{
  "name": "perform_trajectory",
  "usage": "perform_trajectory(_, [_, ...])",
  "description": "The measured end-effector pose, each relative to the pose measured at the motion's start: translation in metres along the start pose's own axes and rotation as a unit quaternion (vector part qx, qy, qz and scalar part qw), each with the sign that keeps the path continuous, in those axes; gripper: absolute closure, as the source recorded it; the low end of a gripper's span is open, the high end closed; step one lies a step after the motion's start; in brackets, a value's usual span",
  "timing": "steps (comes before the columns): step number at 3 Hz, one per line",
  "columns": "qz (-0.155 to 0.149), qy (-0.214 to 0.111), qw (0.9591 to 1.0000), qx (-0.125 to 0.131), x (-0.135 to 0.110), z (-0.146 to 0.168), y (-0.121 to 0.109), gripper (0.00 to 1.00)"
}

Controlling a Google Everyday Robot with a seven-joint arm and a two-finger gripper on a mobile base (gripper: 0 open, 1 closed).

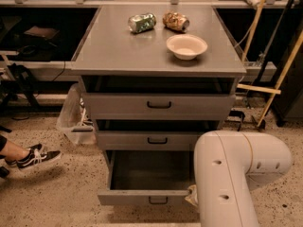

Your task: Open bottom drawer

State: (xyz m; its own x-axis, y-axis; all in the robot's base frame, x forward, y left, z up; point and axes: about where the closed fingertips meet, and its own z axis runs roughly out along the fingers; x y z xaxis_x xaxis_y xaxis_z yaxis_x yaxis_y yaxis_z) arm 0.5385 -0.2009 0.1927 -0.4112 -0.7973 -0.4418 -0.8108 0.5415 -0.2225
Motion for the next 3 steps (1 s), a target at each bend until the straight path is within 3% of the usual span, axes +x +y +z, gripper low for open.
perform_trajectory(1, [0.000,-0.002,1.0000,-0.001,0.001,-0.002,0.002,1.00])
perform_trajectory(2, [-0.011,-0.021,0.9996,-0.014,0.005,-0.007,0.030,1.00])
perform_trajectory(3, [-0.011,-0.021,0.9996,-0.014,0.004,-0.010,0.030,1.00])
